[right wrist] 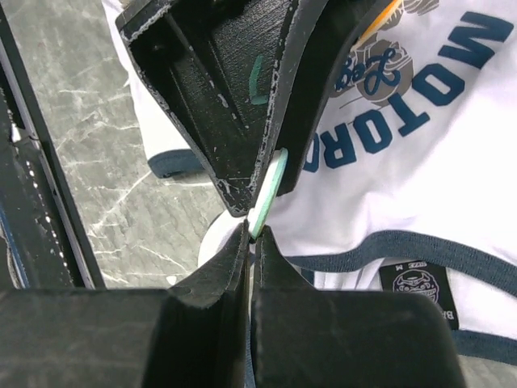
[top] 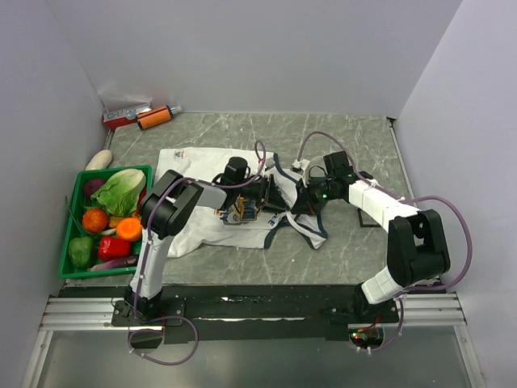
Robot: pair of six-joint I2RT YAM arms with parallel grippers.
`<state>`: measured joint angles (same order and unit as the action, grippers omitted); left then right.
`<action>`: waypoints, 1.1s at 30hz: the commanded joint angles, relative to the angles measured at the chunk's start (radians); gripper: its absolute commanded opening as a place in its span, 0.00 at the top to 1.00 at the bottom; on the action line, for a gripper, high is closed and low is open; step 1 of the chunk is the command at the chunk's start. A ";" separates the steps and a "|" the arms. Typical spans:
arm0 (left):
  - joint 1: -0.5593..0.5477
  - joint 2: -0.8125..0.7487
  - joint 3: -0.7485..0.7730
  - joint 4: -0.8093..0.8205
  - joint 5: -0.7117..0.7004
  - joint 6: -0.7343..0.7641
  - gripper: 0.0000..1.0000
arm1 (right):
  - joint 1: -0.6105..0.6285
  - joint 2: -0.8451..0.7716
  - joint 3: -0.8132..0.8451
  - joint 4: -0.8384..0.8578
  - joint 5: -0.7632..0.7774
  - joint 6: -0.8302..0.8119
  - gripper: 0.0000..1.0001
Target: Remove the brooch from the garment
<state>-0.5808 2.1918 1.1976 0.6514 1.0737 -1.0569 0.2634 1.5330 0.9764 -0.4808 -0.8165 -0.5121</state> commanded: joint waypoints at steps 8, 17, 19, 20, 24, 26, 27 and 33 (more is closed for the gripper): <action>0.018 -0.197 0.031 -0.192 0.054 0.435 0.29 | -0.035 0.001 0.019 -0.104 -0.184 0.063 1.00; 0.001 -0.144 0.068 -0.156 0.146 0.494 0.34 | -0.058 0.061 0.067 -0.110 -0.246 0.101 1.00; -0.005 -0.132 0.103 -0.223 0.166 0.555 0.34 | -0.076 0.068 0.070 -0.114 -0.265 0.112 1.00; -0.007 -0.129 0.118 -0.330 0.166 0.651 0.34 | -0.082 0.070 0.070 -0.114 -0.272 0.113 1.00; -0.022 -0.116 0.165 -0.443 0.169 0.764 0.37 | -0.110 0.081 0.065 -0.119 -0.299 0.119 1.00; -0.024 -0.112 0.145 -0.379 0.175 0.691 0.39 | -0.110 0.088 0.070 -0.128 -0.300 0.110 1.00; -0.027 -0.107 0.143 -0.348 0.181 0.678 0.42 | -0.113 0.088 0.068 -0.124 -0.303 0.113 1.00; -0.039 -0.058 0.183 -0.364 0.195 0.681 0.52 | -0.110 0.096 0.076 -0.116 -0.314 0.124 1.00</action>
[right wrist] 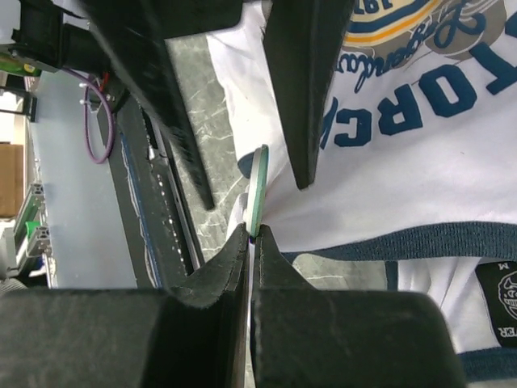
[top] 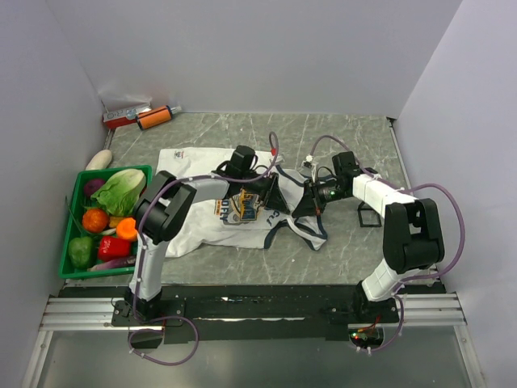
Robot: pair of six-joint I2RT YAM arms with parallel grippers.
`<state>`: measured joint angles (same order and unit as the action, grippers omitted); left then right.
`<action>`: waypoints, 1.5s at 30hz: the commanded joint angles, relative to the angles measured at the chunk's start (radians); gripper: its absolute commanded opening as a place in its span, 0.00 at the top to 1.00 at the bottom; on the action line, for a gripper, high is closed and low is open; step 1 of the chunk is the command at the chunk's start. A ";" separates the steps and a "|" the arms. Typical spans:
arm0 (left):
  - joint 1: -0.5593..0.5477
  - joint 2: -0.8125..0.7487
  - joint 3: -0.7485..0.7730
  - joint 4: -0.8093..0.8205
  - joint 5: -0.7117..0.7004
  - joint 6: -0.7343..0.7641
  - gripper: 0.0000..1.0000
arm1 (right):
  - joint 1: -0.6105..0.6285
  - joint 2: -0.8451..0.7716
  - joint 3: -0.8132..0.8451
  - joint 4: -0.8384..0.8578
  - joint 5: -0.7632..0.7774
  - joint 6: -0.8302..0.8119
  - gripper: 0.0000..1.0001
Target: Remove the brooch from the garment
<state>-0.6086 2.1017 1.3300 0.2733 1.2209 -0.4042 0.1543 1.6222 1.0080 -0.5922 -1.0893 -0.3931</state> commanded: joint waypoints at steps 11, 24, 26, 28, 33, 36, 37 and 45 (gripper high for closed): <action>-0.019 0.063 0.063 0.066 0.061 -0.024 0.71 | -0.001 0.022 0.055 -0.009 -0.040 0.003 1.00; -0.022 0.110 0.067 0.087 -0.018 -0.126 0.99 | 0.019 -0.015 0.047 -0.023 -0.032 -0.030 1.00; -0.022 0.110 0.066 0.112 -0.041 -0.175 0.99 | 0.028 -0.027 0.041 -0.020 -0.024 -0.032 1.00; -0.022 0.110 0.069 0.110 -0.066 -0.194 0.99 | 0.047 -0.039 0.034 -0.015 -0.008 -0.030 1.00; -0.023 0.110 0.100 0.011 -0.167 -0.186 0.99 | 0.074 -0.084 0.014 0.018 0.031 -0.018 1.00; -0.023 0.106 0.110 -0.052 -0.242 -0.183 0.99 | 0.091 -0.097 0.011 0.020 0.040 -0.020 1.00; -0.023 0.106 0.113 -0.066 -0.260 -0.185 0.98 | 0.094 -0.100 0.011 0.020 0.040 -0.020 1.00; -0.007 0.083 0.123 -0.126 -0.369 -0.219 0.73 | 0.102 -0.104 0.003 0.015 0.032 -0.012 1.00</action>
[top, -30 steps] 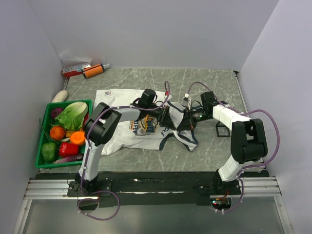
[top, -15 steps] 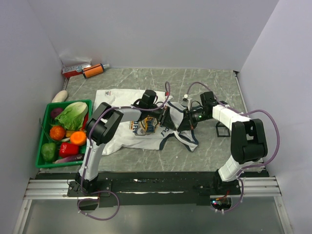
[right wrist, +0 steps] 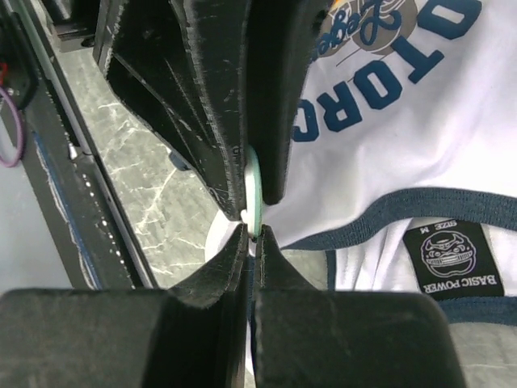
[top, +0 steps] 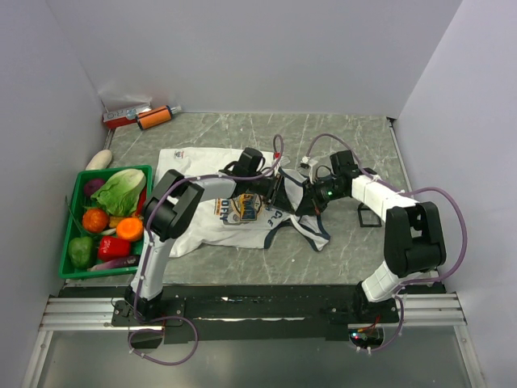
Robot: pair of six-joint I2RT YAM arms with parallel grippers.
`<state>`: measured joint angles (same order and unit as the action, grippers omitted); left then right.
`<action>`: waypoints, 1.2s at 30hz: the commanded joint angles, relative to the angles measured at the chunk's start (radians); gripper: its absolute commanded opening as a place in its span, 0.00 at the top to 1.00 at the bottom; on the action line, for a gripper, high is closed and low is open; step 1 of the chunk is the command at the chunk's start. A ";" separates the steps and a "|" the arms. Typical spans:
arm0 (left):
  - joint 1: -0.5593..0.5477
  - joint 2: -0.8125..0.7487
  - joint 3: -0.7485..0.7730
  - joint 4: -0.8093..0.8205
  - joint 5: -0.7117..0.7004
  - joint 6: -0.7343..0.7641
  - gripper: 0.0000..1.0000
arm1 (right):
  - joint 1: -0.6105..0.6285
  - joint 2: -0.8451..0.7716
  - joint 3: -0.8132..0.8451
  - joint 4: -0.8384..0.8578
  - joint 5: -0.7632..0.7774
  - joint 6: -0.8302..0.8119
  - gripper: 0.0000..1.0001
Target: Remove the brooch from the garment
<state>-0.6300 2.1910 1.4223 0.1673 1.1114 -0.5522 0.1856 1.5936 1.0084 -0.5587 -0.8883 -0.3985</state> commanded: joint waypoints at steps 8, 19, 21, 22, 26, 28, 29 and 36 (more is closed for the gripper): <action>0.041 0.001 0.001 0.087 -0.205 -0.173 0.54 | 0.075 -0.080 0.002 -0.029 -0.158 -0.017 1.00; 0.150 -0.175 -0.183 0.538 0.109 -0.291 0.04 | -0.001 -0.023 0.025 -0.069 -0.147 -0.020 1.00; 0.156 -0.204 -0.158 0.388 0.128 -0.228 0.04 | -0.003 -0.017 0.035 -0.073 -0.149 -0.025 1.00; 0.156 -0.212 -0.143 0.311 0.123 -0.106 0.04 | -0.003 -0.011 0.036 -0.073 -0.149 -0.026 1.00; 0.158 -0.244 -0.089 0.033 0.073 0.131 0.04 | -0.005 -0.001 0.056 -0.079 -0.147 -0.028 1.00; 0.158 -0.255 -0.069 -0.081 0.013 0.283 0.04 | -0.006 -0.009 0.067 -0.086 -0.121 -0.028 1.00; 0.158 -0.260 -0.053 -0.197 -0.080 0.325 0.04 | -0.005 -0.017 0.078 -0.086 -0.100 -0.030 1.00; 0.179 -0.341 -0.069 -0.344 -0.321 0.477 0.04 | 0.034 -0.171 0.061 0.005 0.184 -0.114 1.00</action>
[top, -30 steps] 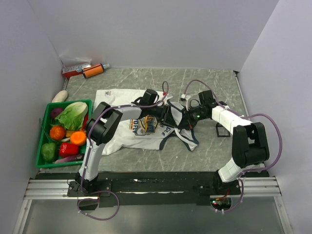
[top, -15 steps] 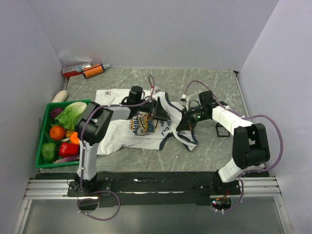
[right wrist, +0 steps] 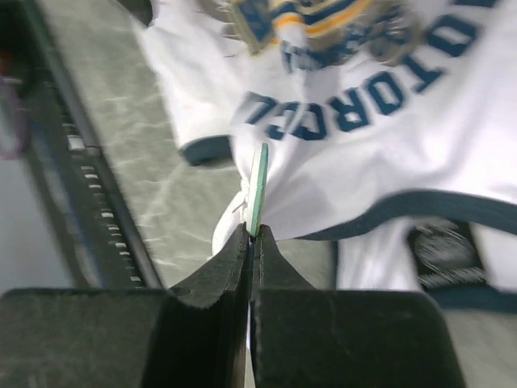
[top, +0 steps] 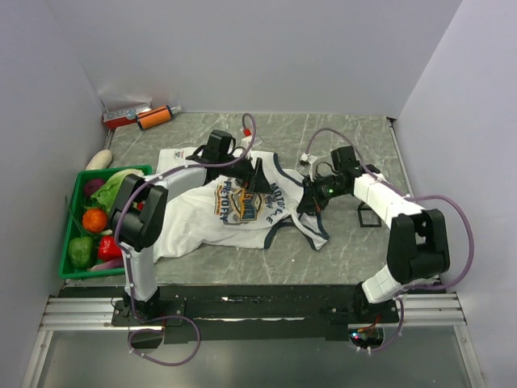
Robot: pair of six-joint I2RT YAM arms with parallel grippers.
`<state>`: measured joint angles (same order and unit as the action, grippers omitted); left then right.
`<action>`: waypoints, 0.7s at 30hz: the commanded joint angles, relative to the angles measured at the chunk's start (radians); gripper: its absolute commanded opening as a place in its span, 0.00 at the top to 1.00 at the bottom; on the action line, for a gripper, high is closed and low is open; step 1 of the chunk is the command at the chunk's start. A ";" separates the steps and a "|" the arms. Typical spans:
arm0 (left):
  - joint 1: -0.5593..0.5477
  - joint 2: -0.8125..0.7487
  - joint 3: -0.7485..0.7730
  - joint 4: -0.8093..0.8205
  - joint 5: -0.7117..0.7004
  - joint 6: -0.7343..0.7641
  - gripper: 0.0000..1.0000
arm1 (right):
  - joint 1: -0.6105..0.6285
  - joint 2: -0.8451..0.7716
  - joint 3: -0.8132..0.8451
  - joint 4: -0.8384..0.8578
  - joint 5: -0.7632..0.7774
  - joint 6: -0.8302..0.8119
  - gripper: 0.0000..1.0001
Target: Remove the brooch from the garment
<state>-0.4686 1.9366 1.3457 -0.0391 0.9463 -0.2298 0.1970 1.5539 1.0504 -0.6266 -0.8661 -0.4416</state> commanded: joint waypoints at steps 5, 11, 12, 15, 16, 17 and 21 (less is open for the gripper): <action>0.031 -0.042 0.009 -0.205 -0.156 0.198 0.04 | 0.094 -0.287 -0.116 0.238 0.324 -0.135 1.00; 0.036 0.056 0.069 -0.289 -0.152 0.310 0.04 | 0.229 -0.364 -0.301 0.537 0.490 -0.227 1.00; 0.039 0.062 0.073 -0.289 -0.144 0.316 0.04 | 0.263 -0.357 -0.319 0.580 0.554 -0.259 1.00; 0.050 0.073 0.087 -0.298 -0.109 0.331 0.04 | 0.298 -0.328 -0.388 0.763 0.672 -0.314 1.00; 0.054 0.074 0.087 -0.304 -0.080 0.333 0.04 | 0.301 -0.318 -0.401 0.804 0.694 -0.322 1.00; 0.062 0.082 0.087 -0.312 -0.067 0.339 0.04 | 0.303 -0.310 -0.423 0.888 0.708 -0.330 1.00; 0.076 0.097 0.089 -0.350 -0.021 0.368 0.03 | 0.302 -0.227 -0.440 1.025 0.737 -0.405 1.00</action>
<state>-0.4114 2.0262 1.3930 -0.3496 0.8444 0.0727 0.4973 1.2747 0.6167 0.1009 -0.2272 -0.7452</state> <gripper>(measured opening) 0.966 0.026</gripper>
